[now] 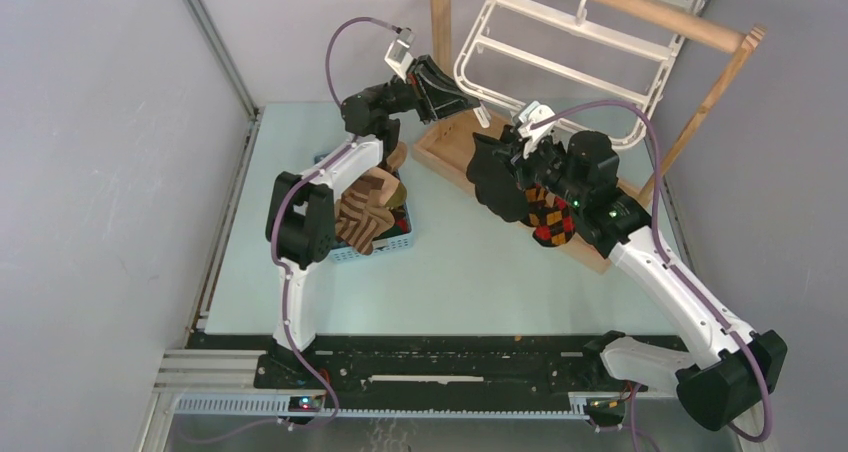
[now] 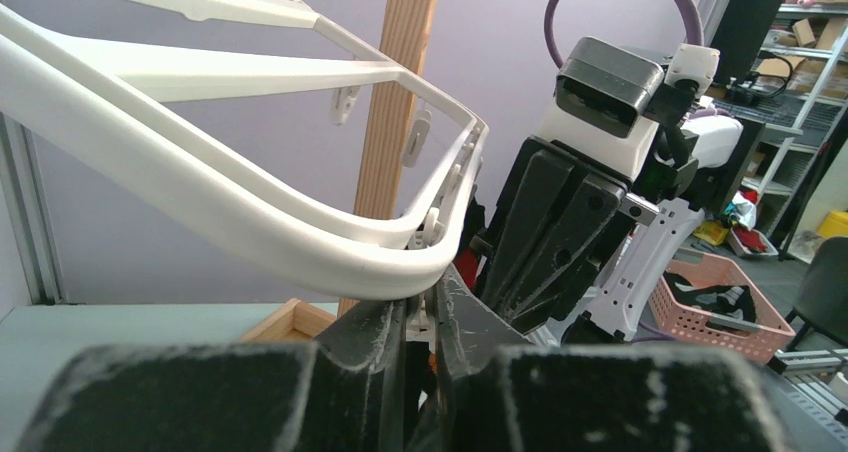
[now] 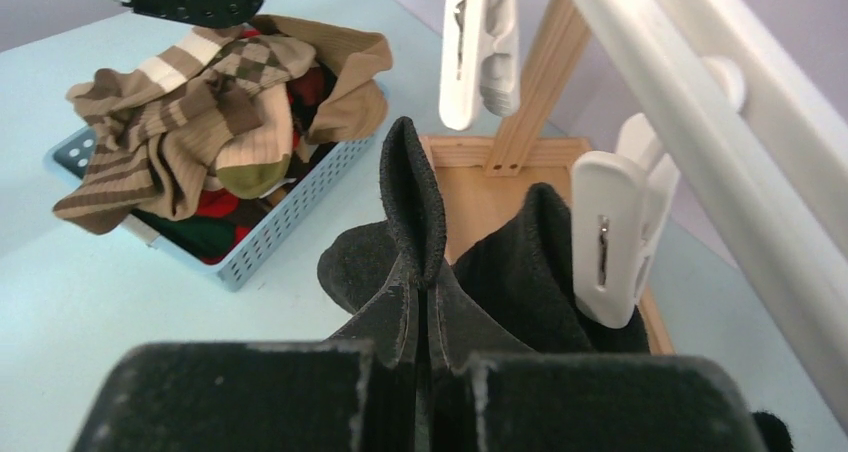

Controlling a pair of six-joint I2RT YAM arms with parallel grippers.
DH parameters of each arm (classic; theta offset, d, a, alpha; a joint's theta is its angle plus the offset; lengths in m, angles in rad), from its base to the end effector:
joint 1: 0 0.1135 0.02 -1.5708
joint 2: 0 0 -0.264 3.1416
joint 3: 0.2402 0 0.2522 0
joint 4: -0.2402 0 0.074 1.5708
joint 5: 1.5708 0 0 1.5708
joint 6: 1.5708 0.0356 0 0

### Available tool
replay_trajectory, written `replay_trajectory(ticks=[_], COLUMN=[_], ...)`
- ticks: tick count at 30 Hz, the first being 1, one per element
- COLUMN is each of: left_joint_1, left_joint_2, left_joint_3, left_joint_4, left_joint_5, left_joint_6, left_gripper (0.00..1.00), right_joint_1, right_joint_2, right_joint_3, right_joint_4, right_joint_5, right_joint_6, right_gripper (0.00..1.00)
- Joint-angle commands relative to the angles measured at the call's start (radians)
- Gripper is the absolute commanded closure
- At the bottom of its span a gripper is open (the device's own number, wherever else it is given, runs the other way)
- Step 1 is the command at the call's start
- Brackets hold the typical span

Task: Clip the socks to the hanger
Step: Open the clamp at the hanger, then clamp the sock onto the hanger.

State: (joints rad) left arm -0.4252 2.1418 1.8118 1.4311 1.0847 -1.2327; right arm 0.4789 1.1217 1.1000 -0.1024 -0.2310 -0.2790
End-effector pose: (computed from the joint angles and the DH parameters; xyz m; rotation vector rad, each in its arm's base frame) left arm 0.4014 -0.2163 0.3938 0.9376 0.9306 -1.7005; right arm 0.2265 0.1268 0.3925 -0.7882 1.5101 0.3449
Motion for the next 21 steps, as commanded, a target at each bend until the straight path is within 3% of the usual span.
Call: replay_trajectory(ticks=[1,21], left_joint_1=[0.003,0.003], left_joint_2=[-0.025,-0.02], left_joint_3=[0.016,0.023], left_joint_4=[0.034,0.034], left_joint_5=[0.023,0.046], left_joint_6=[-0.036,-0.047], left_gripper=[0.9,0.9], right_joint_1=[-0.016,-0.029], right_joint_2=[-0.009,0.066], right_joint_3=[0.002,0.088], right_joint_4=[0.01,0.088], right_joint_5=[-0.107,-0.036], right_joint_6=[-0.028,0.025], right_gripper=[1.0,1.0])
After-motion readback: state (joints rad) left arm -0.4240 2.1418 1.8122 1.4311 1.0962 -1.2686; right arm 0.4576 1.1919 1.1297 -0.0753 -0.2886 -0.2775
